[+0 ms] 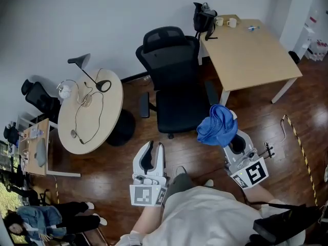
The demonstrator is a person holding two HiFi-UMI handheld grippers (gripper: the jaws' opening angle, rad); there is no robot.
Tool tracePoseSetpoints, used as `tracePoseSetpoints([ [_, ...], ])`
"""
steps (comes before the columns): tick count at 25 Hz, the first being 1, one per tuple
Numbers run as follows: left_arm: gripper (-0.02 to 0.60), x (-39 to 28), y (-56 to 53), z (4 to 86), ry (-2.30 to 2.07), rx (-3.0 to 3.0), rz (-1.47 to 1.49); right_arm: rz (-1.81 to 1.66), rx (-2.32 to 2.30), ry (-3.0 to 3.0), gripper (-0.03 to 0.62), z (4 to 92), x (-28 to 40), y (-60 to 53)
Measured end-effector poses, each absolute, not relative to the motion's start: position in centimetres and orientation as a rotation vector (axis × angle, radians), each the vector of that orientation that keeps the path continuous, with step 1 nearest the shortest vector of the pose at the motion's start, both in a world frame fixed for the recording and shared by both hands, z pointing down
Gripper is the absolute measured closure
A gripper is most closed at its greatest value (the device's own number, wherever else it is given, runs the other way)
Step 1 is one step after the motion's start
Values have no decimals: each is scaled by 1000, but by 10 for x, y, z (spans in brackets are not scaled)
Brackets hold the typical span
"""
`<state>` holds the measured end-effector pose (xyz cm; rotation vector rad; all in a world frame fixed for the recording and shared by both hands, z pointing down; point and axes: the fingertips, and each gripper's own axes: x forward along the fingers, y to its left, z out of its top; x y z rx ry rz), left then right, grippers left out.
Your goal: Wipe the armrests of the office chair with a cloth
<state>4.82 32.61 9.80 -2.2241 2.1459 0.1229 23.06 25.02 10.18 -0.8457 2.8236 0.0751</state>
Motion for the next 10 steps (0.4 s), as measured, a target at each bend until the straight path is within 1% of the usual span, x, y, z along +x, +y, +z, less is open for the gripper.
tracePoseSetpoints([
  [5, 483, 54, 330, 108, 2141, -2273, 121, 35, -830, 2835, 527, 104, 228, 264],
  [10, 483, 54, 335, 101, 2116, -2279, 133, 12, -778, 2860, 528, 101, 213, 274],
])
